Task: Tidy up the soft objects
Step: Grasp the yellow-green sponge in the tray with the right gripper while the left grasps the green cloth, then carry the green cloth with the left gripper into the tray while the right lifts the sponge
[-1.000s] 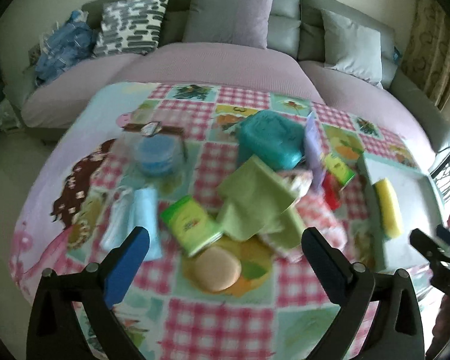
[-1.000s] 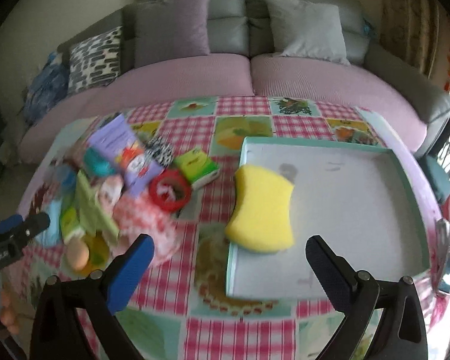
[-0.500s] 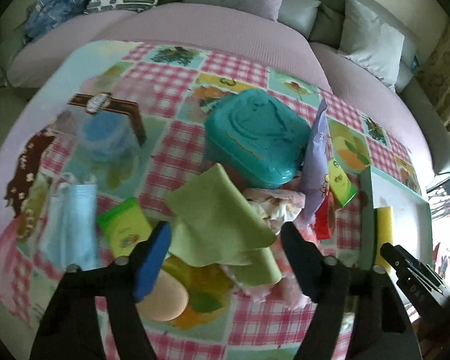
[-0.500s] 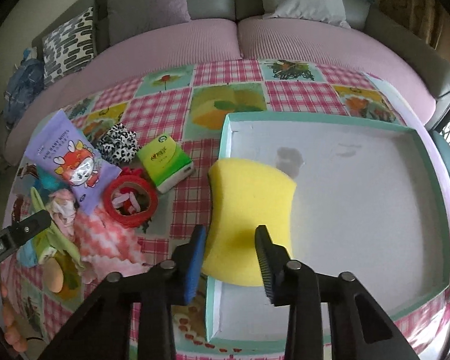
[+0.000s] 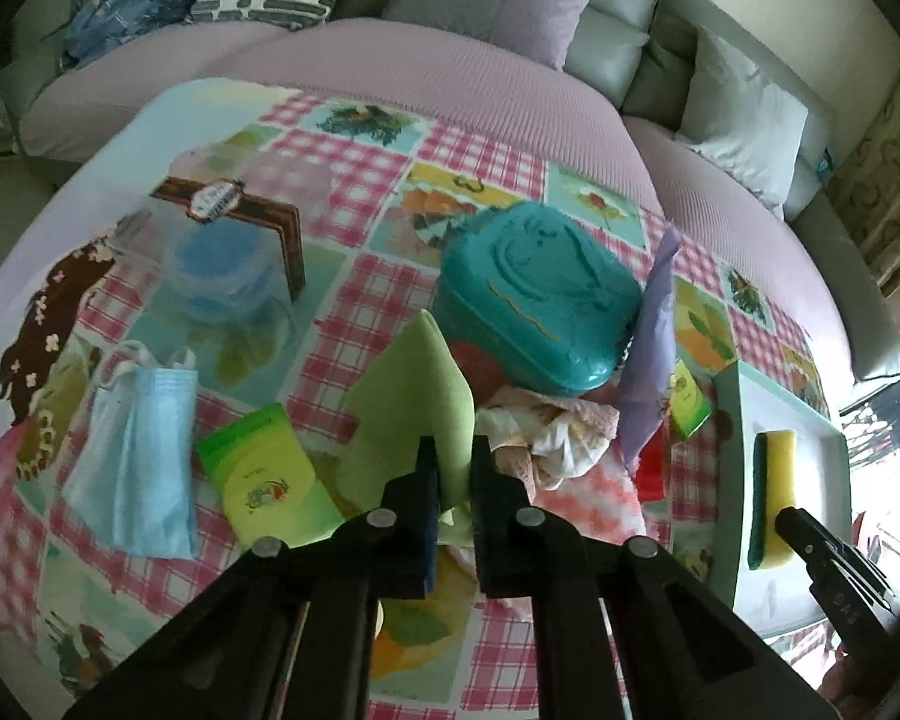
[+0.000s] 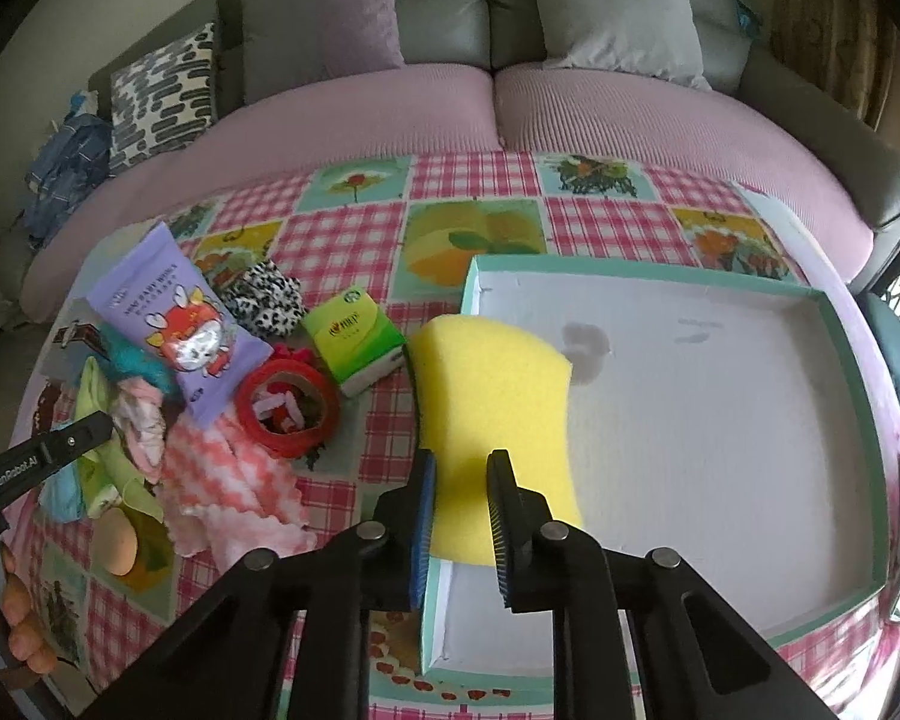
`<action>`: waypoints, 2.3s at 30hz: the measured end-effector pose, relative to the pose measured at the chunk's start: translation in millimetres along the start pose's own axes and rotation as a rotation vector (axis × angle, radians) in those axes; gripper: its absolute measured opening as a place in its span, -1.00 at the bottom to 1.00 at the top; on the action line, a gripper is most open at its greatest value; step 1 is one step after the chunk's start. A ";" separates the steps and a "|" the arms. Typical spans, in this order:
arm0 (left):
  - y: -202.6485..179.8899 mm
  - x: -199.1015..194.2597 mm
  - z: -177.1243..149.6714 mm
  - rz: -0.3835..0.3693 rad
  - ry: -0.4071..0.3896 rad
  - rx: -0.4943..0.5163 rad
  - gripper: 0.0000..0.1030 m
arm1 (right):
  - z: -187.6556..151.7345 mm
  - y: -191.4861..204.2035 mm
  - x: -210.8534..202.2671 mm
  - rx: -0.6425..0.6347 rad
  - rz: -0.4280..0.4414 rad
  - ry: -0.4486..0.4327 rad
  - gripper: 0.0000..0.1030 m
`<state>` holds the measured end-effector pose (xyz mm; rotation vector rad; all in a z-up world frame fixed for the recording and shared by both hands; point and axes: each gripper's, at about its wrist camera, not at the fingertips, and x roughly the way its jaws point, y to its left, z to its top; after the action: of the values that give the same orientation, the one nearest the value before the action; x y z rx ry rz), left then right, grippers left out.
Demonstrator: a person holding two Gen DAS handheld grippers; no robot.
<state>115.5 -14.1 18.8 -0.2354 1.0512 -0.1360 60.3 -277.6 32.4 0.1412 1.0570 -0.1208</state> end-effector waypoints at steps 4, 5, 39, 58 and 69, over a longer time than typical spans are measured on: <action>-4.6 -23.1 -0.1 -0.002 -0.070 0.020 -0.84 | -1.8 -1.9 -11.1 0.009 0.006 -0.032 -0.66; -6.5 -29.0 -0.1 -0.003 -0.089 0.027 -0.84 | -2.3 -2.4 -15.2 0.010 0.006 -0.044 -0.66; -217.2 -102.4 -6.6 -0.221 -0.241 0.460 -0.84 | -15.8 -117.6 -87.1 0.239 -0.158 -0.198 -0.65; -293.8 9.4 -50.1 -0.295 -0.095 0.584 -0.84 | -23.1 -190.7 -49.0 0.381 -0.324 -0.109 -0.65; -265.9 63.8 -42.5 -0.198 0.018 0.489 -0.84 | -24.0 -185.4 -33.5 0.339 -0.337 -0.071 -0.65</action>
<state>110.2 -290.7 13.2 0.1063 0.9801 -0.5659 -7.4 -454.8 39.4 0.2617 0.9763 -0.6071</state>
